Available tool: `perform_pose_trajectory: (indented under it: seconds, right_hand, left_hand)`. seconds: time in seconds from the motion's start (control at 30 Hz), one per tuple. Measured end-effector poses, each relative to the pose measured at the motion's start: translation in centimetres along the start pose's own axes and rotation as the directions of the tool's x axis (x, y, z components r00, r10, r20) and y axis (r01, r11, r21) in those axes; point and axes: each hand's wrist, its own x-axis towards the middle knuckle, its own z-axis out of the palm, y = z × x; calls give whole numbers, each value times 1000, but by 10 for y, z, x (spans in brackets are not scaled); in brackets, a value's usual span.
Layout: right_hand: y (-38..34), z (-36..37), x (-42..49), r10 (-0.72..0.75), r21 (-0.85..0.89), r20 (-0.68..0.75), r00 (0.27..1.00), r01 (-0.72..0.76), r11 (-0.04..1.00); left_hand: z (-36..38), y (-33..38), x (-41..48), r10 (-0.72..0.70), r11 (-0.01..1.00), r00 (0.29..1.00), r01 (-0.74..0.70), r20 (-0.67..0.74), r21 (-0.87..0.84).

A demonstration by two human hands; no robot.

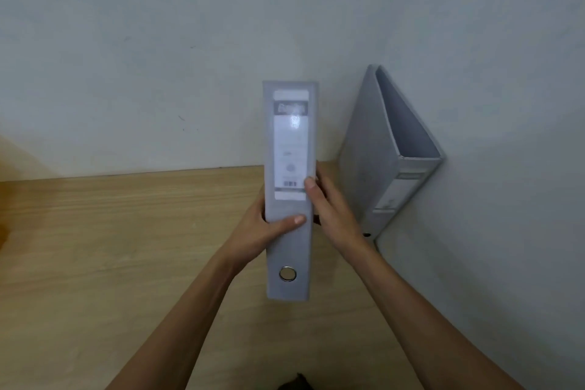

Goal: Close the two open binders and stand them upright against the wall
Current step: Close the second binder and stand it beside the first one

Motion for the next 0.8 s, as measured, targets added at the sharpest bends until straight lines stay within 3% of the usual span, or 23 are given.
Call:
perform_pose_trajectory:
  seconds: [0.23,0.43,0.8]
  right_hand:
    - [14,-29,-24,-40,-33,-135,990,36,999]
    - [29,-53,-47,-27,-28,-234,972,21,999]
    - [53,-80,-54,-27,-245,-395,918,-77,967]
  left_hand:
    - [28,-16,21,77,988,993,-89,91,129]
    - [43,-31,44,3,946,981,-65,193,317]
    - [75,-45,78,-99,901,976,7,191,434]
